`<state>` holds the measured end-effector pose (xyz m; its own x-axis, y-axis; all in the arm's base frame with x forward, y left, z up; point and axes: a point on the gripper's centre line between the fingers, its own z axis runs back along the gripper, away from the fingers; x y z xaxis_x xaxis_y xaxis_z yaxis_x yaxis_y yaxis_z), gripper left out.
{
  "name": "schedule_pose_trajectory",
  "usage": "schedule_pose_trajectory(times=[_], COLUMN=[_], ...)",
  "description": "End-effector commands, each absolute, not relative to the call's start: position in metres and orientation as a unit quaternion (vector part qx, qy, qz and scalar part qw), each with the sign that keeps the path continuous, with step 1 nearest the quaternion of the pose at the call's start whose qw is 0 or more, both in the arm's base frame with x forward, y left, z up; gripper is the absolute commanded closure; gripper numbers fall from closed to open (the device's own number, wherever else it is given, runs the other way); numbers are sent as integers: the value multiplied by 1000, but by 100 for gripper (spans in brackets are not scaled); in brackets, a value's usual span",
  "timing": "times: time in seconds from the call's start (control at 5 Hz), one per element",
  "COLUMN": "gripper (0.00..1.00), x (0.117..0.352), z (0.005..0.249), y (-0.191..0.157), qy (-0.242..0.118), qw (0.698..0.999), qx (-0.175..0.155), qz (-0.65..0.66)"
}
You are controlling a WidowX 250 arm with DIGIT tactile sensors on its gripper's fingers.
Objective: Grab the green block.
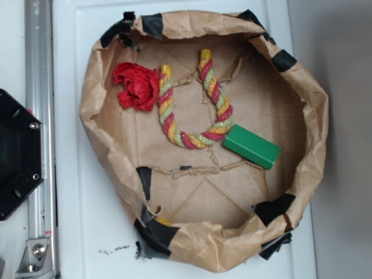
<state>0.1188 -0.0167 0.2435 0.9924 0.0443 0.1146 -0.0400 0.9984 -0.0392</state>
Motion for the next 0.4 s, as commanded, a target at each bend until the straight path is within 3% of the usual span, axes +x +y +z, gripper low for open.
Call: schedule_pose_trajectory(times=[0.0,0.2], gripper=[0,0], x=[119,169], z=[243,218], y=[-17,1], qy=[-58,-123], qw=[998,992], qx=[-18,28], qz=[21,-30])
